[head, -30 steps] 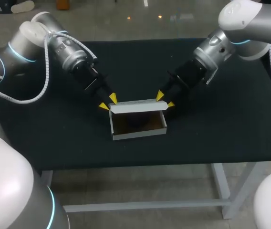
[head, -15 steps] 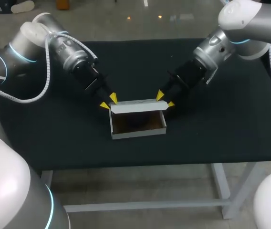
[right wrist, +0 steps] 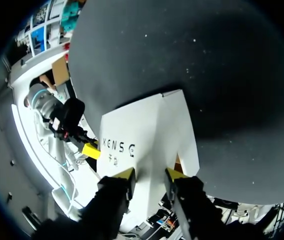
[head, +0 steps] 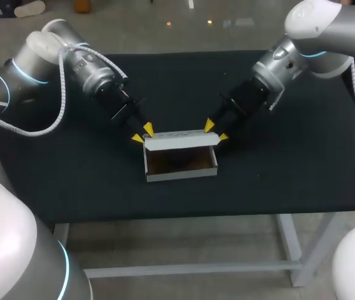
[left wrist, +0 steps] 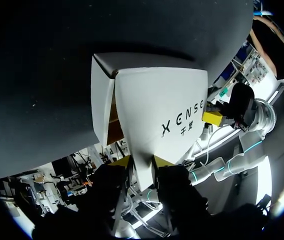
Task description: Assemble the packaging by folding the flat box into shape, placing the metal phone stand inside, and closing the box properly
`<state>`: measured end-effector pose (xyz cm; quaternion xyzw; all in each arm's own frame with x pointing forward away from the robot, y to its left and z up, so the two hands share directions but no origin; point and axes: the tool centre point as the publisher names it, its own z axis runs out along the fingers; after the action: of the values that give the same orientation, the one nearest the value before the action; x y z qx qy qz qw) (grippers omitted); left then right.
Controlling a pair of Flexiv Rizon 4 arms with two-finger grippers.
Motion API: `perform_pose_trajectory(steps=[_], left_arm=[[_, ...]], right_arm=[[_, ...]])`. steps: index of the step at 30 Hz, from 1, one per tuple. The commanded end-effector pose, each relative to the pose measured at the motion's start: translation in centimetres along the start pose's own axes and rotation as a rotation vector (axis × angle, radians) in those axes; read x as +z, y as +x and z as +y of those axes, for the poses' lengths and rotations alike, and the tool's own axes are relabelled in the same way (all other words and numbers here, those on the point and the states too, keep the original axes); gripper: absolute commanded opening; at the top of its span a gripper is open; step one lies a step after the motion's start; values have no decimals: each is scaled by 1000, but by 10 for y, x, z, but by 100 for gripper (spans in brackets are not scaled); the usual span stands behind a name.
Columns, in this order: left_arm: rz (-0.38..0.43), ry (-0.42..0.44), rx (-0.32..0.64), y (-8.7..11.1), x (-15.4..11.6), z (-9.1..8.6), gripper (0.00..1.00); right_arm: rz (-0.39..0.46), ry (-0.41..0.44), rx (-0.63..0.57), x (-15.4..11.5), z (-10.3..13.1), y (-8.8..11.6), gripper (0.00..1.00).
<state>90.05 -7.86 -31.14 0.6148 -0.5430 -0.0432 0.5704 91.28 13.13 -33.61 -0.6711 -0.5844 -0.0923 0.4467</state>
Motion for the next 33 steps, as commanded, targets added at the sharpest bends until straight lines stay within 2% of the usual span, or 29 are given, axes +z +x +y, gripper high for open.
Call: perform_pose_trajectory(steps=[1, 22, 33], left_arm=[[-8, 1, -2, 3, 3, -2, 27], [-30, 21, 14, -8, 8, -6, 28], [-46, 28, 14, -10, 9, -7, 33]], right_arm=[[-4, 16, -3, 4, 5, 4, 40], [-33, 19, -9, 8, 6, -6, 40], [-47, 13, -15, 8, 7, -11, 42]])
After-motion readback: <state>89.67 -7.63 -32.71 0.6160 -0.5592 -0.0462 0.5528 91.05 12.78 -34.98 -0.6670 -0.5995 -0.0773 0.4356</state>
